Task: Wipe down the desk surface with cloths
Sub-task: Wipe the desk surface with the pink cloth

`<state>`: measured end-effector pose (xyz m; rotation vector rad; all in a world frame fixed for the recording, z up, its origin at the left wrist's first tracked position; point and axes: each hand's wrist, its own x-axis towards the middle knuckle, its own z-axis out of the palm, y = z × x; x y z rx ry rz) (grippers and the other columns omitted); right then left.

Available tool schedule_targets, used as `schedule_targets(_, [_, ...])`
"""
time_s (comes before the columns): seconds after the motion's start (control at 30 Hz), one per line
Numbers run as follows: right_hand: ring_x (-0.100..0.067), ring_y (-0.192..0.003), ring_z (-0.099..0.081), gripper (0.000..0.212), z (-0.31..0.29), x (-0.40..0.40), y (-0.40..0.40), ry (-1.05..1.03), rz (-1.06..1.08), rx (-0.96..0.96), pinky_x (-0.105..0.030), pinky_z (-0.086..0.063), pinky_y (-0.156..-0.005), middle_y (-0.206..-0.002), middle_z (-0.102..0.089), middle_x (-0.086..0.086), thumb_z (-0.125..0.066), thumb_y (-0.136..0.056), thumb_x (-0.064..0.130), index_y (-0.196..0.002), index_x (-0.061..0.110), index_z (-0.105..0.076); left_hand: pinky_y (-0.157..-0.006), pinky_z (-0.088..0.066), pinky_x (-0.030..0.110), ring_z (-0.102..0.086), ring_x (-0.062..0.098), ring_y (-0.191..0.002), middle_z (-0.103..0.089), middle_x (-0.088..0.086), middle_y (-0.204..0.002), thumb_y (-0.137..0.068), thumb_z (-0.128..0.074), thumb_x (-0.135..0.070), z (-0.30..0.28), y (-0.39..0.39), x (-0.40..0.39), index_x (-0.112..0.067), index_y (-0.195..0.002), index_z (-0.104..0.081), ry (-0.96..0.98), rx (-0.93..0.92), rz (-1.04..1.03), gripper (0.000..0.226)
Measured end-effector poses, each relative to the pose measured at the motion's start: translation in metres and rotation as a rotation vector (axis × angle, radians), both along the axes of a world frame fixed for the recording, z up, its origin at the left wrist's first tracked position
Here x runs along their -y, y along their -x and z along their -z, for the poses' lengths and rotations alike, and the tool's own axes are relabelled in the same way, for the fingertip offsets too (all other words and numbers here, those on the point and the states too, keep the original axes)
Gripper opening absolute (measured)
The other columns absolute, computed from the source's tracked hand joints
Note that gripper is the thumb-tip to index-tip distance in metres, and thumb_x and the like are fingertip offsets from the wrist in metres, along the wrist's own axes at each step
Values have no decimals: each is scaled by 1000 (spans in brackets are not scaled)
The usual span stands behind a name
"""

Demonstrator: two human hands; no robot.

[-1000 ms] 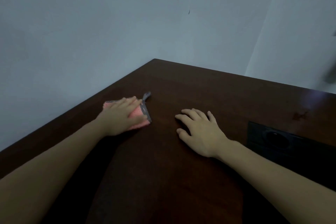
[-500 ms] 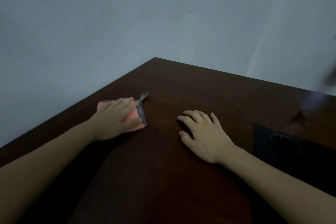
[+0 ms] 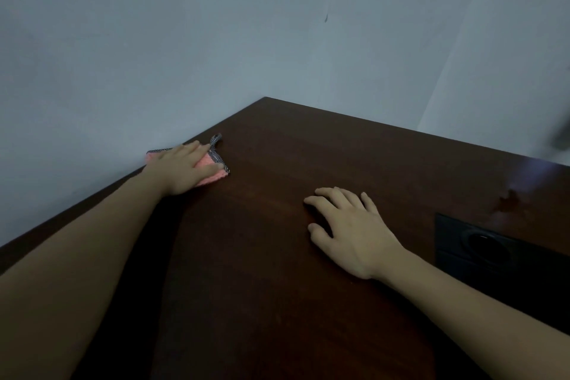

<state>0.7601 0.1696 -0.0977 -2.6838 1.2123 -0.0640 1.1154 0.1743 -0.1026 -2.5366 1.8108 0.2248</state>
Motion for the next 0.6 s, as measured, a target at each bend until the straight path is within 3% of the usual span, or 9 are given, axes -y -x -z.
schedule_targets(0.1, [-17,-156,-6,56,-1,-2,1,-8,2,2,-55,-3,-126,-166,-18,11,-33,-104,54,-157,39,-25,-125,-7,47,-6,24,-156,-2,0,-170,-86,-16,-82,-1,7,2,-30,-162,-5,9,18,-25,93])
schedule_targets(0.2, [-18,-156,-5,56,-2,-2,1,-14,1,0,-55,-2,-126,-166,-17,11,-33,-104,53,-157,39,-25,-126,-7,48,-5,23,-156,-1,-2,-170,-58,8,-103,-1,10,-9,-32,-162,-2,-10,20,55,126])
schedule_targets(0.27, [-18,-156,-4,56,-1,-2,1,-9,-2,-1,-55,-2,-126,-167,-16,11,-33,-104,53,-158,38,-24,-126,-6,46,-3,20,-156,1,-5,-170,-45,17,-104,2,13,-22,-35,-161,0,-18,36,131,136])
schedule_targets(0.47, [-18,-157,-1,56,4,-1,0,3,5,-3,-56,-1,-126,-167,-13,12,-30,-105,52,-159,38,-22,-124,3,36,5,8,-154,9,-20,-164,-50,9,-106,1,19,-55,-45,-158,2,-34,-28,278,124])
schedule_targets(0.6, [-17,-157,-1,56,6,0,0,9,5,-2,-56,-2,-125,-167,-14,12,-30,-105,52,-158,37,-22,-126,-4,40,-4,17,-156,0,-10,-169,-47,7,-107,-3,9,-30,-37,-161,-3,-19,-14,212,134])
